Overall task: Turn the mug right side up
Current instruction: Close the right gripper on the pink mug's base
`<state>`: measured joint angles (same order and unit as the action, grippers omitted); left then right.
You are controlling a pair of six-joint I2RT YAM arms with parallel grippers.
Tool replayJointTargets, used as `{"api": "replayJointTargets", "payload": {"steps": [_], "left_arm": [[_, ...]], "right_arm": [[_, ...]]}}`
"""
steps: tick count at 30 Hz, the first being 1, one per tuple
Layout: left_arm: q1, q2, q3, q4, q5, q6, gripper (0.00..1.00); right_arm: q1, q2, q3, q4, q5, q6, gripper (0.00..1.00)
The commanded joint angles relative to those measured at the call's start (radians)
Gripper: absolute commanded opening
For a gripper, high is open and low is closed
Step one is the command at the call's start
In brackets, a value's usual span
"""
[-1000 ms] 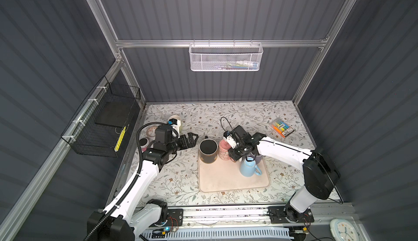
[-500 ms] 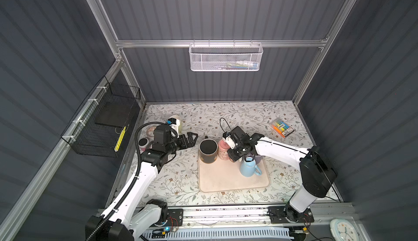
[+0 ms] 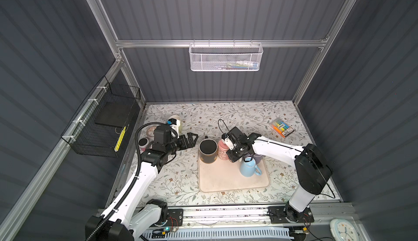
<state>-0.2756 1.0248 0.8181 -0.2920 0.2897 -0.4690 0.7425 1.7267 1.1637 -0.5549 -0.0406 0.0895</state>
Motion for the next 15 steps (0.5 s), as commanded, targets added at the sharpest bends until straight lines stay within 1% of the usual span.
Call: {"api": "replayJointTargets", "payload": {"steps": [1,6,11,15], "left_arm": [[-0.002,-0.009,0.01,-0.017,0.019,-0.011,1.0],[-0.002,-0.01,0.006,-0.014,0.017,-0.015,1.0],[-0.002,-0.01,0.006,-0.013,0.023,-0.019,1.0],[-0.002,-0.019,0.01,-0.022,0.025,-0.022,1.0]], "right_arm": [[-0.001,0.0,0.024,0.01,0.016,0.013,0.22],[0.001,-0.013,0.022,0.009,0.015,0.013,0.12],[0.005,-0.041,0.01,0.011,0.016,0.02,0.0],[0.006,-0.076,0.0,0.026,0.012,0.03,0.0]]}}
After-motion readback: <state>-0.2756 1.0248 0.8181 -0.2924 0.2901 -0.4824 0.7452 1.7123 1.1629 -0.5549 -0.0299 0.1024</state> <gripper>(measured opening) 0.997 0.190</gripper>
